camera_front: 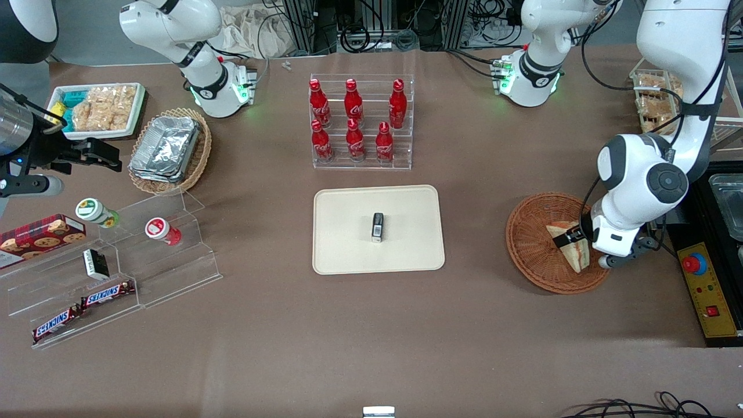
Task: Place sandwich from basket to tray
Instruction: 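Lower the left gripper over the sandwich in the wicker basket, then close the left gripper on the sandwich and lift it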
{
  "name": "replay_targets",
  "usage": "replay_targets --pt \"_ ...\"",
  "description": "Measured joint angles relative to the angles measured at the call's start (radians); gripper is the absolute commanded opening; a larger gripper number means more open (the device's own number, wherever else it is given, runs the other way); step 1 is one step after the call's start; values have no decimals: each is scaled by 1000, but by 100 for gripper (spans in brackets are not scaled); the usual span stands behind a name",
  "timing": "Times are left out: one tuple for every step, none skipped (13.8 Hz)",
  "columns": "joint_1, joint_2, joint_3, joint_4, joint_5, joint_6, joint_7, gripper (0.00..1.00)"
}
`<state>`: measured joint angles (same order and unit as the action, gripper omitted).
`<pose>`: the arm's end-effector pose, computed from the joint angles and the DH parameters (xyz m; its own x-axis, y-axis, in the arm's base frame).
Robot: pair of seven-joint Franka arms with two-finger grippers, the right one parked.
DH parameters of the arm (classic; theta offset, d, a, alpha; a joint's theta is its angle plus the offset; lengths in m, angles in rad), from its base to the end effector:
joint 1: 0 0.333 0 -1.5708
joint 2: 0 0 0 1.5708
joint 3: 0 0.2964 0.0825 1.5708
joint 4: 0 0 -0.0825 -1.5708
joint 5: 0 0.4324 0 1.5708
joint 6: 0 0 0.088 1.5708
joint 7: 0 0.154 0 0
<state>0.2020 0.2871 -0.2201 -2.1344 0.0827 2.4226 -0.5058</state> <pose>0.5995 -0.0126 0.1735 0.9070 0.4211 0.0053 0.4211 -0.9070 0.0107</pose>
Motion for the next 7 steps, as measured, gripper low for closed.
replay_targets --pt "0 4 0 0 0 0 0 89" --pt "0 8 0 0 0 2 -1 41" --pt "0 15 0 0 0 11 -1 0" --pt "0 23 0 0 0 24 -1 0" --pt "0 30 0 0 0 35 -2 0" --pt "0 35 0 0 0 41 -2 0" --pt "0 35 1 1 0 44 -2 0"
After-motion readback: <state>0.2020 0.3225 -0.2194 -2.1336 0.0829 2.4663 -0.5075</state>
